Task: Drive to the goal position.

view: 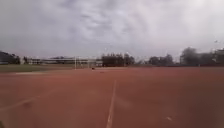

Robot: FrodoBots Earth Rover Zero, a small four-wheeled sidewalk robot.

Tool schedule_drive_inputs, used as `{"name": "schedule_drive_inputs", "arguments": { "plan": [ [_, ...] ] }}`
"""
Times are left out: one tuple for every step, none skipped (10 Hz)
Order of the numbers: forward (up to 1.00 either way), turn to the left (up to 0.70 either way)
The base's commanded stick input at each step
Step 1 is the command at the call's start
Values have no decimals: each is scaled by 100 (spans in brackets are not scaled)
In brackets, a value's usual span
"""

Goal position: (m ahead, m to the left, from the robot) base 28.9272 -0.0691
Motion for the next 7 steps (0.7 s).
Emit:
{"name": "schedule_drive_inputs", "arguments": {
  "plan": [
    [50, 0],
    [50, 0],
    [50, 0],
    [49, 0],
    [49, 0],
    [46, 0],
    [46, 0]
  ]
}}
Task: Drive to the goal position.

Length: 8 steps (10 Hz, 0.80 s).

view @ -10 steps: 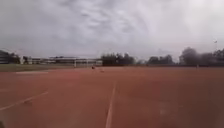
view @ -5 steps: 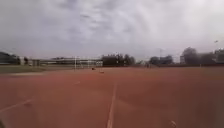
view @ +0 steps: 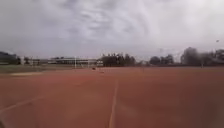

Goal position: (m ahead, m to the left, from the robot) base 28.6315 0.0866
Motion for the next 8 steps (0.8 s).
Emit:
{"name": "schedule_drive_inputs", "arguments": {
  "plan": [
    [46, 0],
    [46, 0],
    [46, 0],
    [46, 0],
    [46, 0],
    [46, 0],
    [46, 0],
    [46, 0]
  ]
}}
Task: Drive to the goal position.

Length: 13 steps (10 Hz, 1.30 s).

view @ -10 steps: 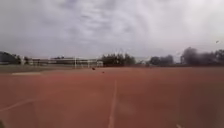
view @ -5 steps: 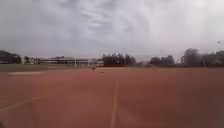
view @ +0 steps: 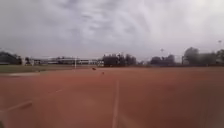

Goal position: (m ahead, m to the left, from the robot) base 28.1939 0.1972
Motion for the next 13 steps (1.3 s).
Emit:
{"name": "schedule_drive_inputs", "arguments": {
  "plan": [
    [46, 0],
    [46, 0],
    [46, 0],
    [46, 0],
    [46, 0],
    [46, 0],
    [46, 0],
    [46, 0],
    [46, 0],
    [46, 0],
    [46, 0],
    [46, 0],
    [46, 0]
  ]
}}
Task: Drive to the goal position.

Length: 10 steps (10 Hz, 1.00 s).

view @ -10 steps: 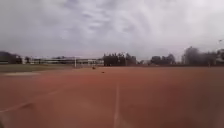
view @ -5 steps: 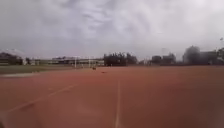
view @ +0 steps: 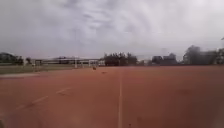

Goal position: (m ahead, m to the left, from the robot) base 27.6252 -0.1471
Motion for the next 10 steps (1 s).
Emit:
{"name": "schedule_drive_inputs", "arguments": {
  "plan": [
    [46, 0],
    [46, 0],
    [46, 0],
    [46, 0],
    [46, 0],
    [46, 0],
    [46, 0],
    [46, 0],
    [46, 0],
    [46, 0]
  ]
}}
